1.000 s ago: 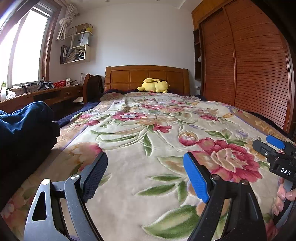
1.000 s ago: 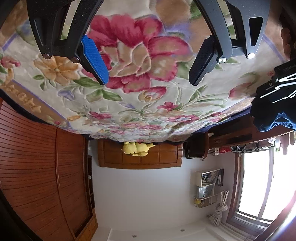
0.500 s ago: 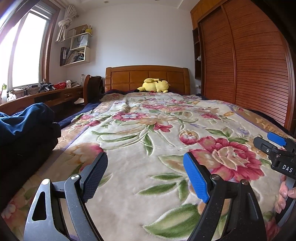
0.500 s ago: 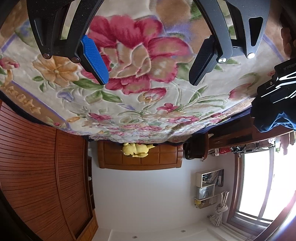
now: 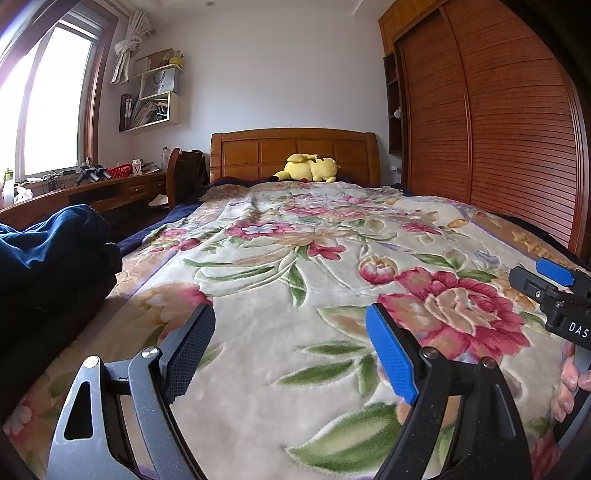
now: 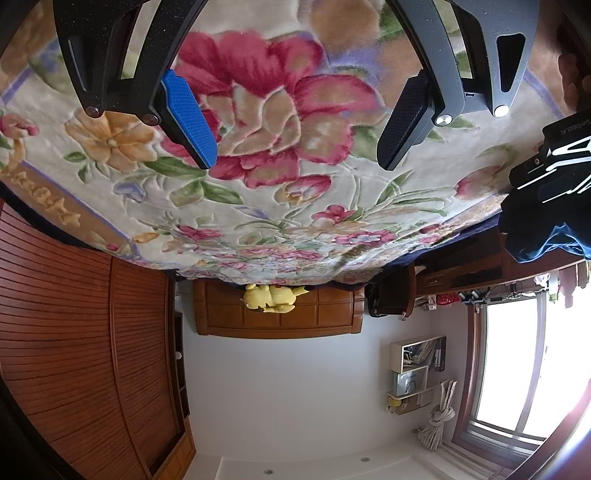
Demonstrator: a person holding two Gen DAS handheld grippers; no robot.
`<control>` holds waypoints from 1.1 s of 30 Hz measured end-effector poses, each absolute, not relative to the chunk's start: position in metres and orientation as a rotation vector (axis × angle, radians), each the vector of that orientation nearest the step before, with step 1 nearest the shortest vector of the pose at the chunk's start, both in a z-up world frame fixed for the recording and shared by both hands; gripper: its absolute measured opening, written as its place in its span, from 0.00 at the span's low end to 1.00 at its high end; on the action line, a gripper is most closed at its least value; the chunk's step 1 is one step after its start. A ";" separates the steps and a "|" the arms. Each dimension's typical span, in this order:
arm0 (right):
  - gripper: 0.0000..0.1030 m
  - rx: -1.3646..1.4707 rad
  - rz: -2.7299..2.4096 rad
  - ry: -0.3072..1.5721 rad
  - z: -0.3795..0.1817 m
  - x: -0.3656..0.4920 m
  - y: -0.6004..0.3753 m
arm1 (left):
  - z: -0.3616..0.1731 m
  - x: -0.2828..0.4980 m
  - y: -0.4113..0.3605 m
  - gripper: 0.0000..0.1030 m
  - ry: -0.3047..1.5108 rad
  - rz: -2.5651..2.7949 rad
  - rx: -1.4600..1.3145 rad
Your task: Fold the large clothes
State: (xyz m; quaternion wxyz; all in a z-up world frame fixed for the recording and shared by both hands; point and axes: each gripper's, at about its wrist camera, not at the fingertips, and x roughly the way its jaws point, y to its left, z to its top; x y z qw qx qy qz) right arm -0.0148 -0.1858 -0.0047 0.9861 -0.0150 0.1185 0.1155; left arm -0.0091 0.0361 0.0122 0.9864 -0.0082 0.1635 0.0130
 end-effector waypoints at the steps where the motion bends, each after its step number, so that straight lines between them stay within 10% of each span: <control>1: 0.87 -0.031 0.232 0.239 -0.005 -0.015 -0.185 | 0.012 -0.009 0.036 0.82 0.329 0.026 -0.016; 33: 0.87 -0.028 0.236 0.237 -0.006 -0.013 -0.187 | 0.012 -0.010 0.037 0.82 0.329 0.028 -0.011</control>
